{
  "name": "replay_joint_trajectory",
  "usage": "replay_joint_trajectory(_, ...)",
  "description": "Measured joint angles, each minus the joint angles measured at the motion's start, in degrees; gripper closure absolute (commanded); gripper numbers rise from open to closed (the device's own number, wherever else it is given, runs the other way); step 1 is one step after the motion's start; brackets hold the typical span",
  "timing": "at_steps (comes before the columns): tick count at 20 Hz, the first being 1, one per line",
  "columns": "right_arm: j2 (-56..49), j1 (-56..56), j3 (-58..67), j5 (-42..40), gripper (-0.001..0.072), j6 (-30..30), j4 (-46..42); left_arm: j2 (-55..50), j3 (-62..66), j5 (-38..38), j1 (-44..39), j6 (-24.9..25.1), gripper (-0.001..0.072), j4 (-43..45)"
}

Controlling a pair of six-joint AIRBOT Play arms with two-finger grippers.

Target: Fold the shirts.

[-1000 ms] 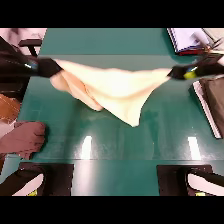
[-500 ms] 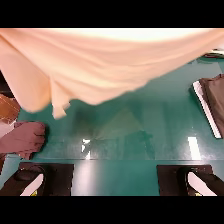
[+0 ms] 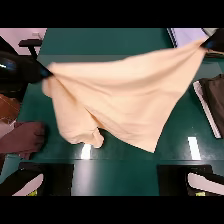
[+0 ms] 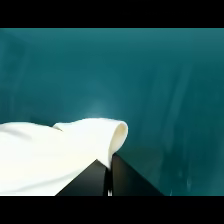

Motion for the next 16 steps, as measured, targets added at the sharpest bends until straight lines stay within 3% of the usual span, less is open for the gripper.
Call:
replay_joint_trajectory(5,-11.96,1.20,-1.46,-3.10,0.0693,0.37,-2.27,-14.36,-7.43,13.68,-0.02,4.28,0.0677,-0.81)
replay_joint_trajectory(6,-13.86,1.29,-0.31,-3.41,0.0688,0.37,-2.43,-16.98,-6.67,15.91,-0.02,4.61,0.0609,-0.83)
replay_joint_trajectory(7,-15.39,1.33,1.01,-3.78,0.0591,0.39,-2.47,-19.34,-5.46,17.81,-0.02,4.85,0.0290,-0.87)
replay_joint_trajectory(8,-16.92,1.33,2.58,-3.82,0.0381,0.42,-2.71,-21.07,-4.17,19.23,0.00,4.92,0.0115,-0.96)
replay_joint_trajectory(9,-17.99,1.25,4.13,-3.87,0.0325,0.42,-2.78,-22.49,-2.73,19.93,0.04,4.96,0.0117,-0.96)
replay_joint_trajectory(13,-19.76,-0.70,8.07,0.02,0.0325,0.02,-1.92,-23.89,2.69,14.12,3.06,5.03,0.0118,-0.70)
replay_joint_trajectory(16,-17.31,-2.97,4.33,4.09,0.0325,-1.68,0.52,-19.12,-0.31,8.98,7.67,4.15,0.0117,0.02)
